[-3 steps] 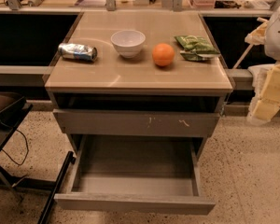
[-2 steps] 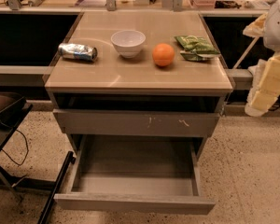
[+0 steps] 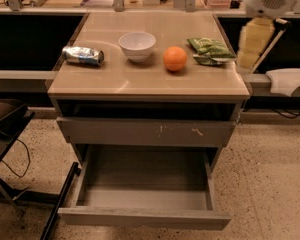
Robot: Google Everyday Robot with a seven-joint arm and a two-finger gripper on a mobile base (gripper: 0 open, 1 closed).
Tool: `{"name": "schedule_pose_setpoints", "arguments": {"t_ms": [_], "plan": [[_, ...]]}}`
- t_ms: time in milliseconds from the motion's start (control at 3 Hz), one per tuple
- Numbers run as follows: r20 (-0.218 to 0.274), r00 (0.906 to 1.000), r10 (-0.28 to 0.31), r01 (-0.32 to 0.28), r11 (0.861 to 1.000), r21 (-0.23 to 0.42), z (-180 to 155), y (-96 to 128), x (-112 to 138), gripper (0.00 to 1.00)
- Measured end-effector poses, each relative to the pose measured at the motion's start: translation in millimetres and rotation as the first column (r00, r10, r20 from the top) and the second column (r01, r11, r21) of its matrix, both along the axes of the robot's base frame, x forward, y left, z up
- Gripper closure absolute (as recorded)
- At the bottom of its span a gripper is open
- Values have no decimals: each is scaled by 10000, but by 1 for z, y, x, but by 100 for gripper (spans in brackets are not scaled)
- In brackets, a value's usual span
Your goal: Place green jalapeno chip bag into middle drawer
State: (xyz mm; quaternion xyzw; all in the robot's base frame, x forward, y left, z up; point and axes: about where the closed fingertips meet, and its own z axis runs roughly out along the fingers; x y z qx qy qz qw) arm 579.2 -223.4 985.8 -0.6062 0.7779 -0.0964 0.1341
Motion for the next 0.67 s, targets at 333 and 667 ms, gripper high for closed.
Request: {"name": "schedule_pose_setpoints", "arguments": {"t_ms": [333,667], "plan": [[-528,9982,-292,266,9984,-506,-26,-4,63,0],[-614,9933,-977,939,9937,-619,-48,-25,105,0]]}}
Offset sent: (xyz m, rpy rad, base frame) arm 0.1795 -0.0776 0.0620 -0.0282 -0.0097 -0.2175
